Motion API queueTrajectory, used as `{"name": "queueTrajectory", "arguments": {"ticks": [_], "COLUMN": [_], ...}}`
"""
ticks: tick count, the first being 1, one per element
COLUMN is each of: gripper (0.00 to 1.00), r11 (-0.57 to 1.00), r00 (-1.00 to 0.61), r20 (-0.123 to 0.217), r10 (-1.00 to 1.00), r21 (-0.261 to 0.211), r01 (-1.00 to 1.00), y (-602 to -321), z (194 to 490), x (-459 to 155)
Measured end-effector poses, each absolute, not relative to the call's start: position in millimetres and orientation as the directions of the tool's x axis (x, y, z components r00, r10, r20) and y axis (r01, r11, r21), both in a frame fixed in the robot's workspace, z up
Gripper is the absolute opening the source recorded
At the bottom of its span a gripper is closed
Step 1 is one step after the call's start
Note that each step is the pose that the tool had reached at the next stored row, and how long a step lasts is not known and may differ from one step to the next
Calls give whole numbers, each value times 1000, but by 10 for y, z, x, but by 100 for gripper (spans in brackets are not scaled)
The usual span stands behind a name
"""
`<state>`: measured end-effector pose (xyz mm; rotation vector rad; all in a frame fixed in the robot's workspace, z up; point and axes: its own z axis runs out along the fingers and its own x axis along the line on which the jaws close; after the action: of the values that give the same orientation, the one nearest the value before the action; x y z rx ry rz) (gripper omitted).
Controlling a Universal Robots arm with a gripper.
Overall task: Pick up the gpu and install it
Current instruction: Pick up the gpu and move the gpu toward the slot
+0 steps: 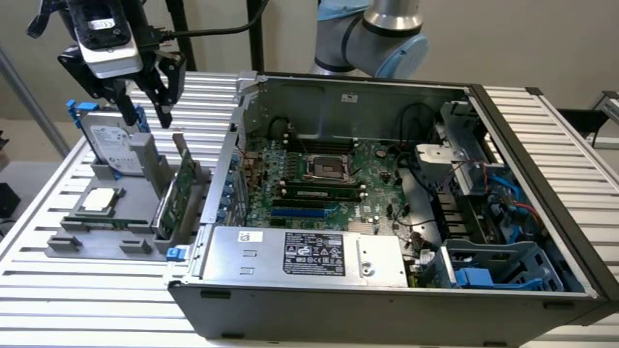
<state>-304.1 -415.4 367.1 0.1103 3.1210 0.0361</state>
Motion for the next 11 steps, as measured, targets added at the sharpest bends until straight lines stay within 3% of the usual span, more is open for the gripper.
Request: {"name": "queueTrajectory", "arguments": {"ticks": [11], "gripper": [54], "r11": [997], "r00": [-997], "r20": [-18], "r10": [69], "r21": [24], "r01": [68], "y": [-4201], "z": [3471], "x": [-3041]}}
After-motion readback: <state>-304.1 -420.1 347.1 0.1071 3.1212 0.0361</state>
